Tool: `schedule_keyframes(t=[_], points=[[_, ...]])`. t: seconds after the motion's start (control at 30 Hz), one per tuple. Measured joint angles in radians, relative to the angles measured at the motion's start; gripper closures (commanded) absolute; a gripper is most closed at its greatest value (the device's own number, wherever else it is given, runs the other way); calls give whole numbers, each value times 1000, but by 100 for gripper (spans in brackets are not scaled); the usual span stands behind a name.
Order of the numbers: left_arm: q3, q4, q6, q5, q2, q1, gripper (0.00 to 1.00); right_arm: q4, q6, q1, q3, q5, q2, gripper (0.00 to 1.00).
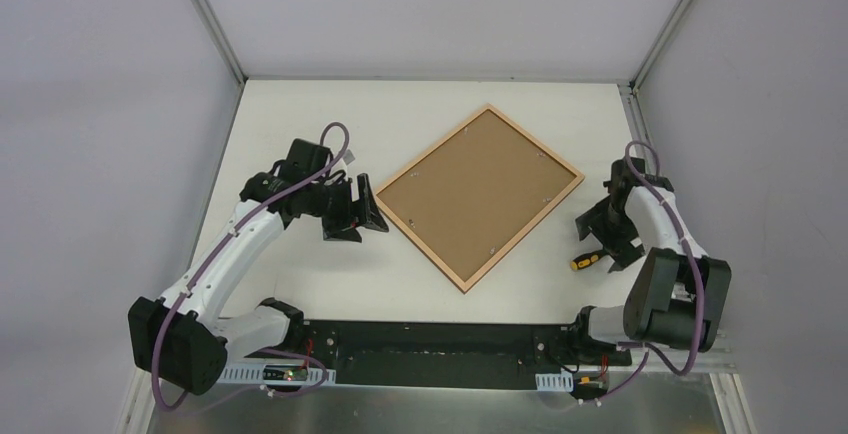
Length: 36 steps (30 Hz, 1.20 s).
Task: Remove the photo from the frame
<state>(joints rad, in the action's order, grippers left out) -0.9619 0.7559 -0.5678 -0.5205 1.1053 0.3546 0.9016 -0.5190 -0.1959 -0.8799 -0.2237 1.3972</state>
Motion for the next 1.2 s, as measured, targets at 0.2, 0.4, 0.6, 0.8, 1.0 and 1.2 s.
schedule_keyframes(t=[0.2,0.4,0.6,0.8,1.0,1.2], points=[[-31,1,5,0,36,0,26,10,-7,152,-80,-18,-122,1],[-56,1,5,-1,111,17,26,-85,-91,266,-128,114,-91,14],[-120,2,7,26,190,152,27,-214,-168,274,-92,258,59,29],[-229,-3,8,88,331,372,28,-285,-177,281,-34,321,132,46],[-330,0,8,164,458,476,29,-348,-173,281,8,352,156,61],[-464,-2,13,256,579,587,29,-398,-154,283,9,377,182,81]])
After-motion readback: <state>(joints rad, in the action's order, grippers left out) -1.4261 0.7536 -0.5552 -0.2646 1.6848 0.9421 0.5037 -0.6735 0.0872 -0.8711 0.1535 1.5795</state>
